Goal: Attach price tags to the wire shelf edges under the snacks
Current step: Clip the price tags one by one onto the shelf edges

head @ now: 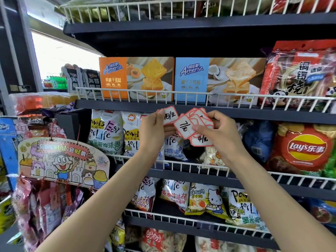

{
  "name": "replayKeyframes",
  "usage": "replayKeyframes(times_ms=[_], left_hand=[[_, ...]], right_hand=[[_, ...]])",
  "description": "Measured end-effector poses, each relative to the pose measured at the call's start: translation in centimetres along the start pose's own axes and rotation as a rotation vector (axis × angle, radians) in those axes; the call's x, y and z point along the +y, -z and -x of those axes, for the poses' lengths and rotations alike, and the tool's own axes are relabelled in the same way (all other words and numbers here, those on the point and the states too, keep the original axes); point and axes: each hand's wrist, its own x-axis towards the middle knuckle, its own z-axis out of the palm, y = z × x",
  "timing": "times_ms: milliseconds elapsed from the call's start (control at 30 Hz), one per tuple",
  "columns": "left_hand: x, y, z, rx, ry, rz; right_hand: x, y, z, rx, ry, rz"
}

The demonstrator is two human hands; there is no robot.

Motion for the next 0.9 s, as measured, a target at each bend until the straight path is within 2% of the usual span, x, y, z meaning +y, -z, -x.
replayKeyframes(times_ms=[133,267,367,633,767,900], left_hand=[[0.10,-0.10,0.09,-0.016,-0.007,-0.020],[0.49,-0.49,0.52,-0.239,-0.041,-0.078],[0.47,-0.48,0.48,-0.298,-0.097,-0.188],[0.51,-0.39,0.40,-0.260,-0.057,-0.170],[0.26,-0.40,0.33,-0.227,-0.098,-0.265],[0.20,-0.01,-0.04,-0.118,-0.128,-0.318]], right_hand=[[-0.24,0.00,0.01,-0.004,-0.006,-0.036],[-0.33,-0.35,-0.08,0.001,0.034,0.033],[-0.44,-0.46,-0.14,-0.016,0.052,0.053],[0.00,-0.42,0.08,-0.027,0.004,-0.060],[0.17,-0.60,0.01,-0.005,0.014,-0.071],[0.08,-0.43,-0.15,0.003,-0.006,-0.108]])
